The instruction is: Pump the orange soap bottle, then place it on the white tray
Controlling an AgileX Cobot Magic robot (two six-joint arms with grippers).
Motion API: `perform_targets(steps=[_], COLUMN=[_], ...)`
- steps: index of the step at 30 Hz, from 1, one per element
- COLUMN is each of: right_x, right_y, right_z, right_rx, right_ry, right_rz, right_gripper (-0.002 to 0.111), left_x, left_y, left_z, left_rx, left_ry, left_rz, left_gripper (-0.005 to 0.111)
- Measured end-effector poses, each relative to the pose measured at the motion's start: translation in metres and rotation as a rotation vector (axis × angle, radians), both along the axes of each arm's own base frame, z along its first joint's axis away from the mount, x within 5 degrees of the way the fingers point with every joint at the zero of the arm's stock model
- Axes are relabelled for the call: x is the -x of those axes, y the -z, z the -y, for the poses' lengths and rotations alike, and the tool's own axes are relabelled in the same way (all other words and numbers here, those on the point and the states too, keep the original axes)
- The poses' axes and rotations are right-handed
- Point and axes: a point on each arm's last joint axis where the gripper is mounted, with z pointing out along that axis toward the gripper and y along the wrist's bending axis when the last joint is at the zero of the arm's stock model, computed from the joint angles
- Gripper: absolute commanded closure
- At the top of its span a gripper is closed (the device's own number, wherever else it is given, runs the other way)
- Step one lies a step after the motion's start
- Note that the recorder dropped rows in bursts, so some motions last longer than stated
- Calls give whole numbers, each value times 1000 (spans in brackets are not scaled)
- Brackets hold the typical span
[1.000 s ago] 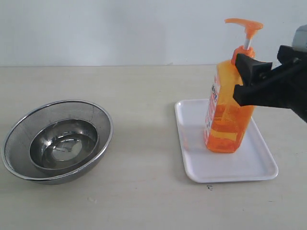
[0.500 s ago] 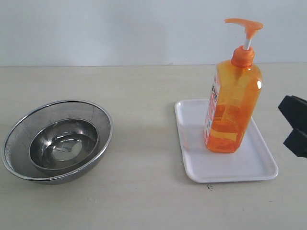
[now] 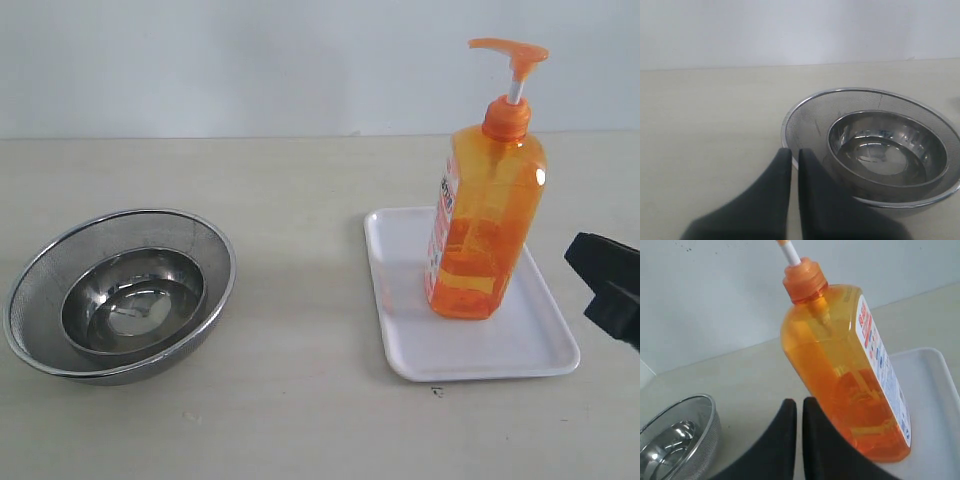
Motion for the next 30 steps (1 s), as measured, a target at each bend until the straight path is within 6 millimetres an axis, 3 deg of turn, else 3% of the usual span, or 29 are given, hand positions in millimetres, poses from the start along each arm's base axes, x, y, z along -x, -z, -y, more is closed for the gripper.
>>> perform_targets(steps=[20,26,30], right_x=[1,11,24], right_y=[1,3,-3], right_z=[1,20,36], right_rx=[63,87,100], right_ry=[-9,63,145], right_rz=[8,-77,-41], right_gripper=[108,108,108], left_x=[0,0,0], left_y=[0,0,0], left_z=[0,0,0], left_rx=[0,0,0], left_ry=[0,0,0], left_rz=[0,0,0], left_gripper=[102,102,102])
